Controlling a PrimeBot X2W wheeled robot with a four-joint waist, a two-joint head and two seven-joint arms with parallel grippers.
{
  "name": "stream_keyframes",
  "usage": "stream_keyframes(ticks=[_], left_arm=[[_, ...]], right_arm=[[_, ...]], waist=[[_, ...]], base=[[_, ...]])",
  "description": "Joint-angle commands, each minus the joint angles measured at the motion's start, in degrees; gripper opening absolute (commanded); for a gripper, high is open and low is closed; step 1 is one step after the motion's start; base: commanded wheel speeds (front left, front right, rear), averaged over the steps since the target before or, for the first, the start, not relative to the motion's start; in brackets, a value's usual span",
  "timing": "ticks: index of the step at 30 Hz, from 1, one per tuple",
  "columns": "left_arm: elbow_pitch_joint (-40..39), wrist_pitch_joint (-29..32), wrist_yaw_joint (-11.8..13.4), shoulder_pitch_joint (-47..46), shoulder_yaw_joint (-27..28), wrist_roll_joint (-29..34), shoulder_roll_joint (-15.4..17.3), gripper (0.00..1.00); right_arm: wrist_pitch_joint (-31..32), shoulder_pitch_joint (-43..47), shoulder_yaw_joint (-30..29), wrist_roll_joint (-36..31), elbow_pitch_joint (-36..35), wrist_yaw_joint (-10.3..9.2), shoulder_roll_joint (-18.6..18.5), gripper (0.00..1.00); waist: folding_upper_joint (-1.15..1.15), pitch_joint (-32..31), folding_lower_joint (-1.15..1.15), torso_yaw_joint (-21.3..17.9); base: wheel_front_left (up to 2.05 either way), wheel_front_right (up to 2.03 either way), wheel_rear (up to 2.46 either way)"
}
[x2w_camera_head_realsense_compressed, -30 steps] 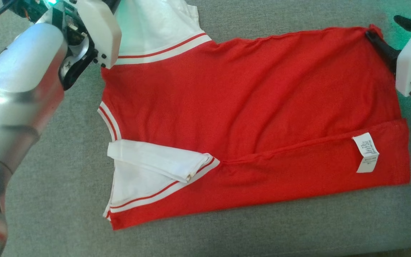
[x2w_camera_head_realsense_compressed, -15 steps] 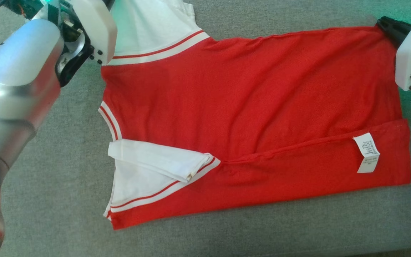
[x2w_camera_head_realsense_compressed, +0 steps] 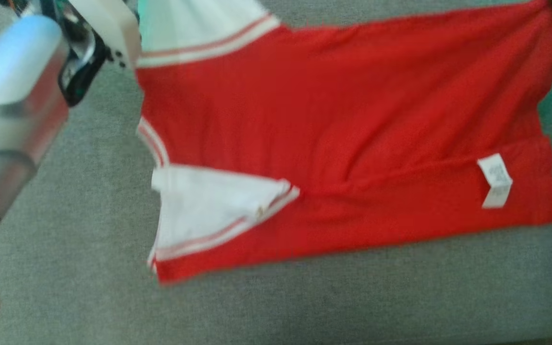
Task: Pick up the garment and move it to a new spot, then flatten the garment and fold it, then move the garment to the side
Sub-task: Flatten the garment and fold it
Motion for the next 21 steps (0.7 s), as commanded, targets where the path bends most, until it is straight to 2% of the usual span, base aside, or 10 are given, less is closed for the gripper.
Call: stream_keyframes(ticks=[1,3,8,16,21], left_arm=[[0.1,-3.3,0.1,-5.2,3.1,-0.5,2.2,0.00],[0.3,-6.3,0.1,-5.4,4.2,-1.6,1.8,0.00],[-1.4,-7.4,0.1,-3.5,4.5,-4.2,2.3,0.00],[-9.7,-8.6,0.1,4.4,2.1,-6.8,7.8,0.00],[-16.6,-9.7,2.1,10.9,1.4,-7.0,11.7,0.00]], right_arm=[[-2.3,0.0,-2.0,1.4,-0.4,-0.04,-2.6,0.00],[-4.5,0.2,-3.5,2.6,0.0,-0.04,-3.1,0.00],[-7.0,2.2,-4.7,4.4,-0.6,-0.04,-3.3,0.00],[-10.9,9.2,-4.4,3.9,-4.1,-0.04,-4.4,0.00],[-12.3,14.3,-5.1,2.9,-6.3,-0.04,-5.6,0.00]], waist=[[0.00,-0.2,0.00,0.3],[0.00,-0.7,0.00,0.8],[0.00,-1.9,0.00,1.2],[0.00,-5.7,0.00,1.8],[0.00,-7.7,0.00,2.1]], base=[[0.00,0.00,0.00],[0.00,0.00,0.00],[0.00,0.00,0.00],[0.00,0.00,0.00],[0.00,0.00,0.00]])
